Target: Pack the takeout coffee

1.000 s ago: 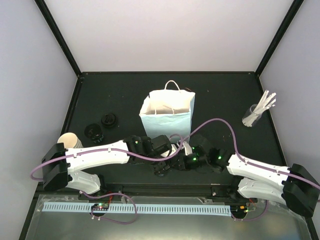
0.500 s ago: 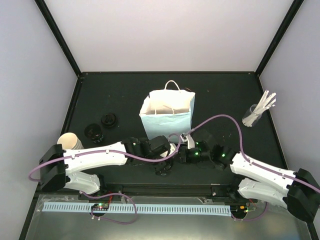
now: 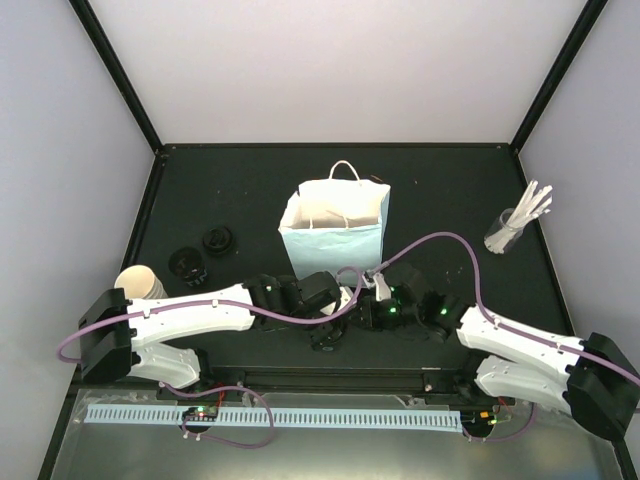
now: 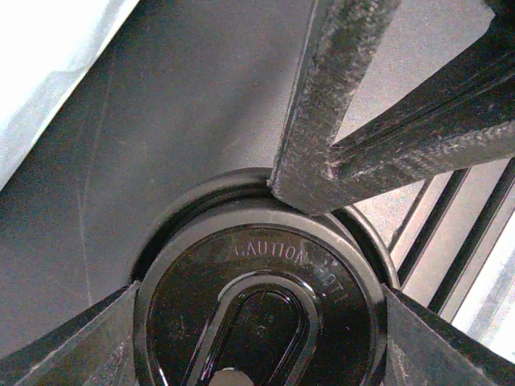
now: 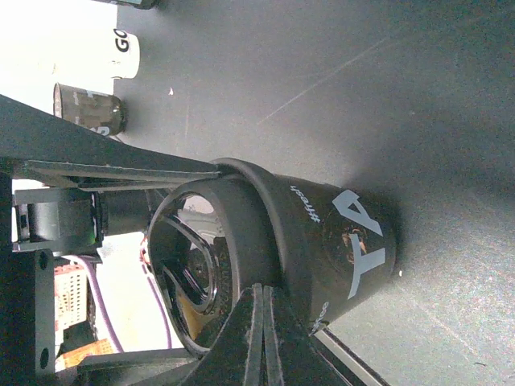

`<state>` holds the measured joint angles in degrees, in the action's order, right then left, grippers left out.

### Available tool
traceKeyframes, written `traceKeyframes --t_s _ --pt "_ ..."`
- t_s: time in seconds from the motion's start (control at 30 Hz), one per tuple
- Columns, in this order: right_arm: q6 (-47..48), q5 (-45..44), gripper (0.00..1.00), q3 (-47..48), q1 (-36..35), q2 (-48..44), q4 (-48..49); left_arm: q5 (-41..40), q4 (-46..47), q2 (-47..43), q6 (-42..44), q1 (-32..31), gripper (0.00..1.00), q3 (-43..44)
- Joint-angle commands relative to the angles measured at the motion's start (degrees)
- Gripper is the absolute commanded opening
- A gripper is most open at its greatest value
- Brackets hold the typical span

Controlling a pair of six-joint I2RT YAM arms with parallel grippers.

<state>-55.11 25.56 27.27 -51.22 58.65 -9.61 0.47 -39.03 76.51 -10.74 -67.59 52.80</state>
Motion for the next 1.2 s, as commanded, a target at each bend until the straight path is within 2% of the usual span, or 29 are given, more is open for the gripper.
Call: traceKeyframes --t_s 0.0,0.23,0.4,0.57,0.73,0.97,1.17 --pt "0.29 -0.62 0.01 -2.46 0.21 0.52 0.29 2.73 -3.03 2.23 -0.77 -0.7 0.69 -2.05" --pt "-0.25 0.11 0.01 -5.21 0.22 2.22 -0.65 3.0 -2.2 2.5 -1.09 -0.87 0.69 -2.73" --pt "-2.24 0.1 0.01 -10.96 0.03 0.57 -0.35 3.19 -1.52 2.58 -1.51 -1.03 0.69 -3.7" --pt "-2.65 -0.66 0.01 -15.28 -1.6 3.21 0.79 3.38 -0.68 2.67 -1.78 -1.14 0.69 -4.23" --pt "-4.07 -1.45 0.01 -16.86 -4.29 6.54 3.73 3.64 0.07 3.03 -1.96 -1.2 0.69 -4.93" --pt "-5.13 -4.37 0.01 -19.18 -4.42 5.75 1.34 4.12 0.8 3.44 -2.35 -1.36 0.69 -5.33" --pt "-4.04 -4.5 0.01 -18.93 -5.34 11.09 1.51 4.19 1.01 3.73 -2.42 -1.4 0.69 -5.56"
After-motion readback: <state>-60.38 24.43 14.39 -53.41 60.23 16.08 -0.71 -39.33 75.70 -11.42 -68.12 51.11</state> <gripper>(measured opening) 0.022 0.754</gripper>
